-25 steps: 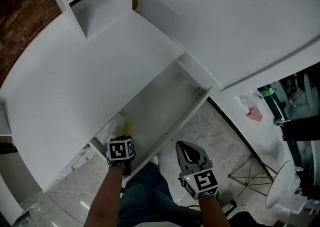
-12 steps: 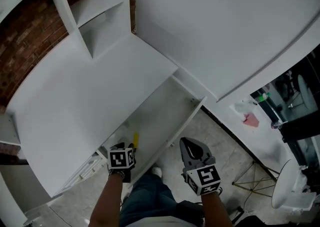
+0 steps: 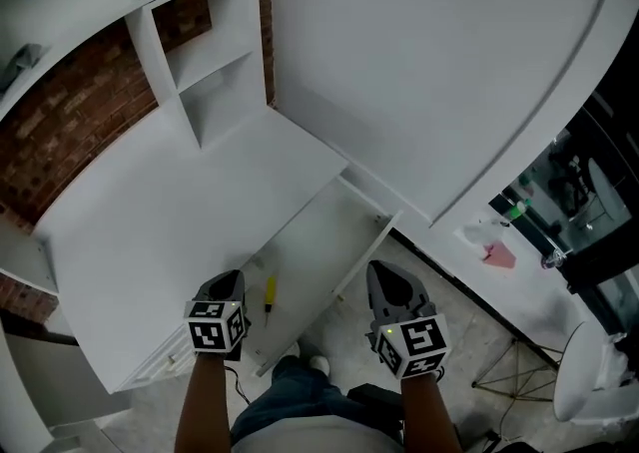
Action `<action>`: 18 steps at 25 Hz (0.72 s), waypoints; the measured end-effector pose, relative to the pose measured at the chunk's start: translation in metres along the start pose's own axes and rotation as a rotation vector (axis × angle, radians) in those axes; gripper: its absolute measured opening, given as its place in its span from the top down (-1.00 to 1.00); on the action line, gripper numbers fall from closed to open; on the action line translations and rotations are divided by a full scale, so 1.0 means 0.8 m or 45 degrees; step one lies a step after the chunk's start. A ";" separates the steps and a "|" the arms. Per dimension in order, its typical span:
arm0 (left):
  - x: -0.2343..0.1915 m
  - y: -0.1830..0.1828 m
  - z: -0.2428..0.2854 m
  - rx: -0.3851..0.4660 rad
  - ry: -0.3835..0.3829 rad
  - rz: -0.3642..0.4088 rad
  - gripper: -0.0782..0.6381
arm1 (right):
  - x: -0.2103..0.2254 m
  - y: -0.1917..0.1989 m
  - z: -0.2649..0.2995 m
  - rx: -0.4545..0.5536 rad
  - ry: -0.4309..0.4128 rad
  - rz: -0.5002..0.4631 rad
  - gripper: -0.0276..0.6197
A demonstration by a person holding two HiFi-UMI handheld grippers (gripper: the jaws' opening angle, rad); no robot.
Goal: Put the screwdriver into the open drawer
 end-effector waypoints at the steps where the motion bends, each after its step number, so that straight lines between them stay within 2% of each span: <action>1: -0.001 -0.014 -0.008 0.051 0.001 0.020 0.74 | 0.001 -0.006 -0.004 0.027 0.004 -0.006 0.88; 9: 0.004 -0.087 -0.081 0.347 -0.106 0.149 0.74 | 0.008 -0.039 -0.033 0.122 -0.026 -0.033 0.88; 15: 0.021 -0.128 -0.144 0.621 -0.123 0.233 0.74 | -0.001 -0.055 -0.049 0.167 -0.064 -0.106 0.88; 18: 0.023 -0.145 -0.167 0.716 -0.136 0.261 0.74 | -0.012 -0.063 -0.056 0.191 -0.078 -0.137 0.88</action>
Point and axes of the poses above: the fingertips, and each gripper's own axes: z forward along the fingers, x to its right, y out of its underside, the point moved 3 cm from there along -z, backward along the fingers, and after that the axes turned 7 degrees about x, right-handed, at the moved point
